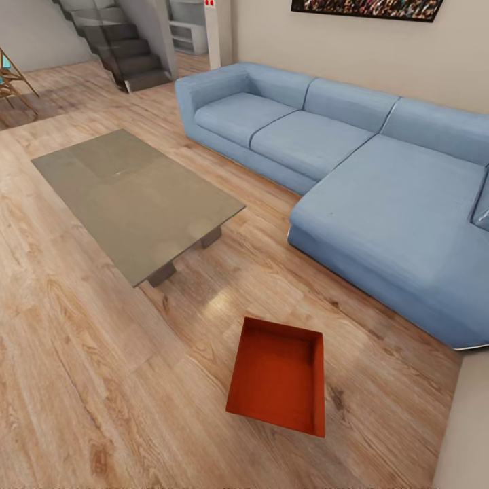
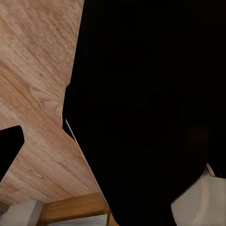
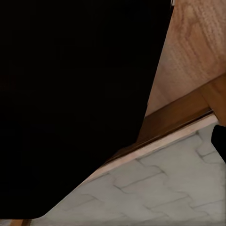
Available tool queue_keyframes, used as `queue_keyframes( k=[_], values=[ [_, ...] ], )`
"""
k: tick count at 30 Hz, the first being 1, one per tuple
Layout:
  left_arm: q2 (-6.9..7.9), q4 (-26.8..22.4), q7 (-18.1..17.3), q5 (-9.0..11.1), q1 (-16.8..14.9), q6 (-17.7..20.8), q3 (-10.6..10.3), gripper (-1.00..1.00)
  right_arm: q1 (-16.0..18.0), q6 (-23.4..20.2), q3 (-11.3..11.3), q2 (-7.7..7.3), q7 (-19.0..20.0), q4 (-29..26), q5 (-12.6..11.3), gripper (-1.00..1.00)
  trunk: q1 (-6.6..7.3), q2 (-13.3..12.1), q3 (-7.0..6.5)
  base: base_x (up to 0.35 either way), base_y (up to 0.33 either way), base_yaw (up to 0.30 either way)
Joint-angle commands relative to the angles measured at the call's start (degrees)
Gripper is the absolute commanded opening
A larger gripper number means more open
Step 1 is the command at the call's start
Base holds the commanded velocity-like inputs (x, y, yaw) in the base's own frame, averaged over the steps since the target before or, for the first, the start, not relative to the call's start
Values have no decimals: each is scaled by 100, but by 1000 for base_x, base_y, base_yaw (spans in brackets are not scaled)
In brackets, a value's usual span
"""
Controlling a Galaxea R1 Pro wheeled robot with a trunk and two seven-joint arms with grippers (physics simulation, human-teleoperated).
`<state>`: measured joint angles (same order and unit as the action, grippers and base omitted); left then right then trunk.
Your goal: Move the two storage containers from the living room to the garage. In the garage, place one container on the floor and stack the other container on top of it (either order is fine).
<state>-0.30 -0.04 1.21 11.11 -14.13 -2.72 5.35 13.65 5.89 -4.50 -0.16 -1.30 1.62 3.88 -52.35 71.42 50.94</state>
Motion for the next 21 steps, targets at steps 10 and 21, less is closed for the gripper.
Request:
queue_keyframes(
  k=[10, 21],
  values=[
    [9, 4, 11, 4, -2, -18, 45, 100, 6, 26, -42, 4, -11, 16, 34, 100, -220, 404, 275, 0, 0, 0],
    [12, 4, 11, 4, -2, -18, 45, 100, 6, 35, -42, -1, -14, 14, 34, 100, -462, 845, 574, 0, 0, 0]
  ],
)
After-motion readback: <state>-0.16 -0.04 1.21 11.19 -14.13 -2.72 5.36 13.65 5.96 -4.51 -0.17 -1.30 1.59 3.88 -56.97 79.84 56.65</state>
